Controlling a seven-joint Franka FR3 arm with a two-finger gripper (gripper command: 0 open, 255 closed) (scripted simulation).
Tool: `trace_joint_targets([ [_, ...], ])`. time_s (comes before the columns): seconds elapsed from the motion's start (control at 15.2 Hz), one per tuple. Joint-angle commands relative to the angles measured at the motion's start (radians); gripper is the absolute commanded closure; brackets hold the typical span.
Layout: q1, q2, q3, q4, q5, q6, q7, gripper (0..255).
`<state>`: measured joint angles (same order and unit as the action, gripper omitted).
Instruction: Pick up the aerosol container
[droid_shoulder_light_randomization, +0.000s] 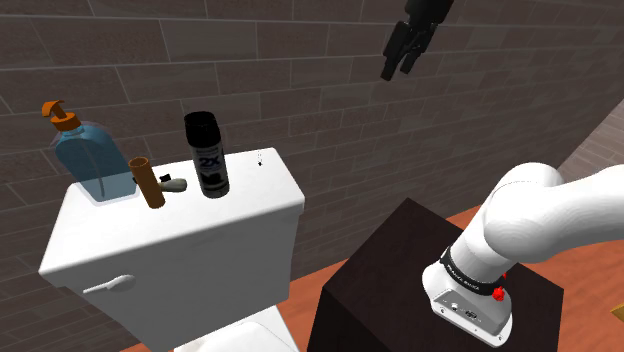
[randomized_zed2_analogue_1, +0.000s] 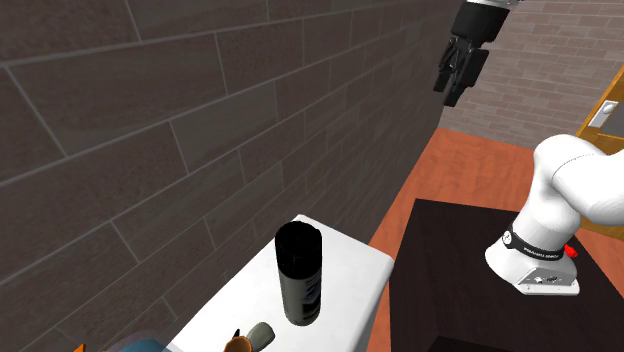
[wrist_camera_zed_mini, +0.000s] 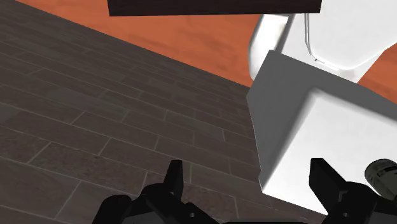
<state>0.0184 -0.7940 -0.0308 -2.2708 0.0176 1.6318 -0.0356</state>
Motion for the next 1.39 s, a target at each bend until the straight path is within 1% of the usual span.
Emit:
trace_joint_targets([
  [0.0, 0.000, 0.000, 0.000, 0.000, 0.000, 0.000, 0.000, 0],
  [0.4, 0.037, 0.165, 0.102, 0.086, 0.044, 0.050, 0.092, 0],
  [0.73, 0.061, 0.319, 0.182, 0.187, 0.061, 0.080, 0.169, 0],
  [1.06, 0.082, 0.486, 0.258, 0.316, 0.054, 0.093, 0.249, 0],
  [1.32, 0.102, 0.631, 0.314, 0.441, 0.029, 0.090, 0.317, 0],
])
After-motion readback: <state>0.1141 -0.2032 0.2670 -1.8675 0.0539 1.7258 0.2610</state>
